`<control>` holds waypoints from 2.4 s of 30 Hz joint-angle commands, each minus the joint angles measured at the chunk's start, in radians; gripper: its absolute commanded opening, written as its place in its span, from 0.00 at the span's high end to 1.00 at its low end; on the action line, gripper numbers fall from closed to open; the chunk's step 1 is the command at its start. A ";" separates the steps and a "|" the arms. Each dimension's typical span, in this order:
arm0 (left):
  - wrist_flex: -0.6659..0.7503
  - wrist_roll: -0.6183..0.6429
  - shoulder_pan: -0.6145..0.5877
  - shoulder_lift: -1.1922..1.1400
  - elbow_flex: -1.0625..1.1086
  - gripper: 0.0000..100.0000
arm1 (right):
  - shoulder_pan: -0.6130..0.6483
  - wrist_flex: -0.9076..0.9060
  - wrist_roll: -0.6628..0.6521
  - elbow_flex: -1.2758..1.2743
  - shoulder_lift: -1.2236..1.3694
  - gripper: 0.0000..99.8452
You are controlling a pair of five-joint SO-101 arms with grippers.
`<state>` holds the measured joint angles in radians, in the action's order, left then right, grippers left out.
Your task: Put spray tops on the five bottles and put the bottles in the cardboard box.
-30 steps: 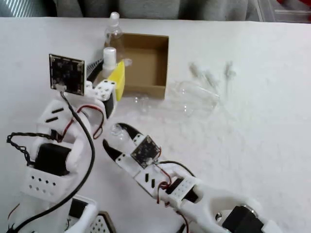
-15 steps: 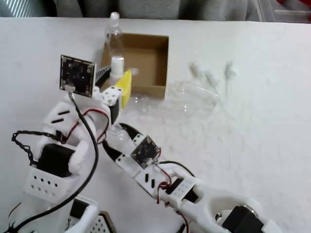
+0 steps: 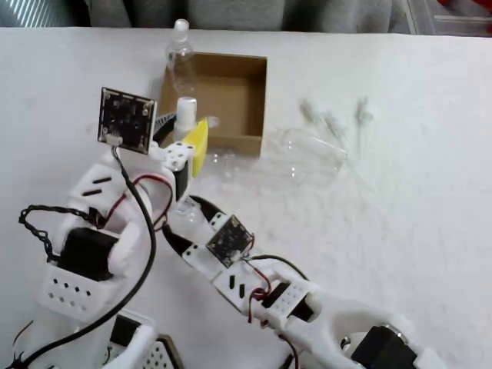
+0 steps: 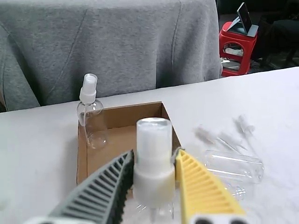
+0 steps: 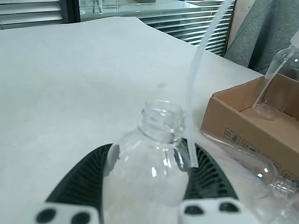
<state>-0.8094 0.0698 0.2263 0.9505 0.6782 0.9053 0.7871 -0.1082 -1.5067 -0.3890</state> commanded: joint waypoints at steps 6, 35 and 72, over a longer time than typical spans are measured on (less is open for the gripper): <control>0.003 0.003 -0.051 0.022 -0.155 0.85 | 0.001 -0.002 -0.012 0.009 -0.028 0.98; -0.063 -0.035 0.024 0.022 -0.101 0.85 | 0.001 -0.002 -0.012 0.009 -0.028 0.98; 0.087 -0.043 0.016 0.503 0.473 0.85 | -0.002 -0.002 -0.012 0.006 -0.028 0.98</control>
<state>-0.7296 0.0345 0.2417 1.3940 1.1339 0.9053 0.7871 -0.1082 -1.5067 -0.3890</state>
